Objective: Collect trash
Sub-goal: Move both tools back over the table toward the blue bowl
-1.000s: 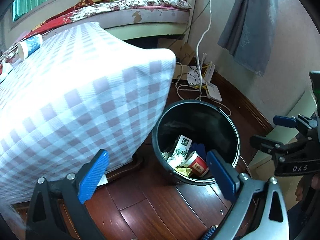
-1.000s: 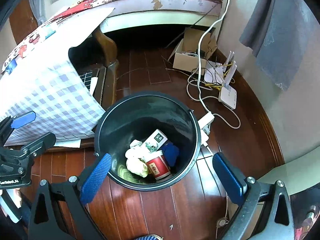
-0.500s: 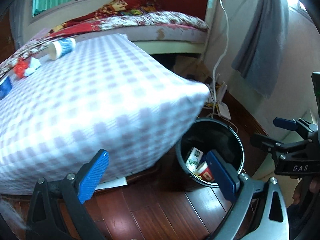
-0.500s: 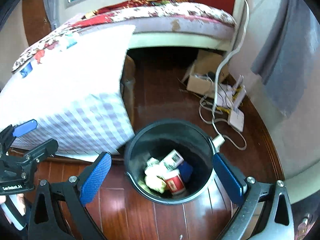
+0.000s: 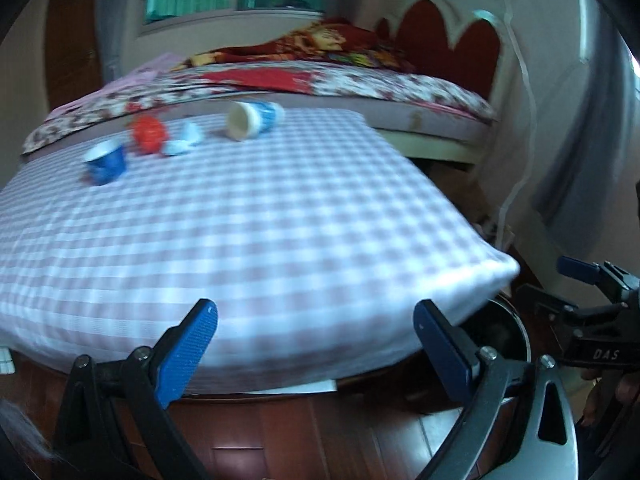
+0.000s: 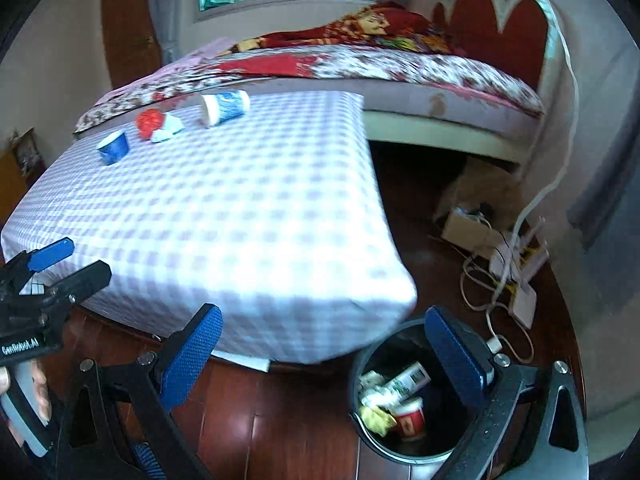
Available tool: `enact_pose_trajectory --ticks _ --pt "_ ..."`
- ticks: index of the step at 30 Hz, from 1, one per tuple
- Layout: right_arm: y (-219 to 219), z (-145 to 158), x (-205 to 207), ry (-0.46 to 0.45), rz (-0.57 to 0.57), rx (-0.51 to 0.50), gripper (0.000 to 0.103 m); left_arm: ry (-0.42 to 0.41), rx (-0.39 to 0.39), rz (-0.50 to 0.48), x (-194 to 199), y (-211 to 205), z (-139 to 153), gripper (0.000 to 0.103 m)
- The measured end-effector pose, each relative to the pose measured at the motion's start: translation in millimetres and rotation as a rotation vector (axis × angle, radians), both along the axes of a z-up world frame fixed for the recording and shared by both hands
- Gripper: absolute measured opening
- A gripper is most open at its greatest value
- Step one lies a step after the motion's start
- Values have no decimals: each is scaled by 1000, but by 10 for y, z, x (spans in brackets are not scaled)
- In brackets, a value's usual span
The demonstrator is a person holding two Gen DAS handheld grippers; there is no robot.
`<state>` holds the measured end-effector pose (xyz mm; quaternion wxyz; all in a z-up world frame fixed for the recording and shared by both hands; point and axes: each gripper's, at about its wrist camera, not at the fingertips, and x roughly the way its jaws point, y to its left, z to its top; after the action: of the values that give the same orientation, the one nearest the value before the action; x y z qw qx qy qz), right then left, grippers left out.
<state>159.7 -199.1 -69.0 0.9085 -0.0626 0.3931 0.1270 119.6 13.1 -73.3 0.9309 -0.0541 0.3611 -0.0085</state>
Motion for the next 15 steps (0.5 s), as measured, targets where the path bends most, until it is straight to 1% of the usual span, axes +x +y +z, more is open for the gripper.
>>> enact_pose_trajectory --ticks 5,9,13,15 --pt "353 86 138 -10 57 12 102 -4 22 84 26 423 114 99" --pt "597 201 237 -28 96 29 102 -25 44 149 63 715 255 99" --pt "871 316 387 -70 129 31 102 -33 48 203 108 973 295 99" --pt "989 338 493 -76 140 21 102 -28 47 225 148 1102 275 99"
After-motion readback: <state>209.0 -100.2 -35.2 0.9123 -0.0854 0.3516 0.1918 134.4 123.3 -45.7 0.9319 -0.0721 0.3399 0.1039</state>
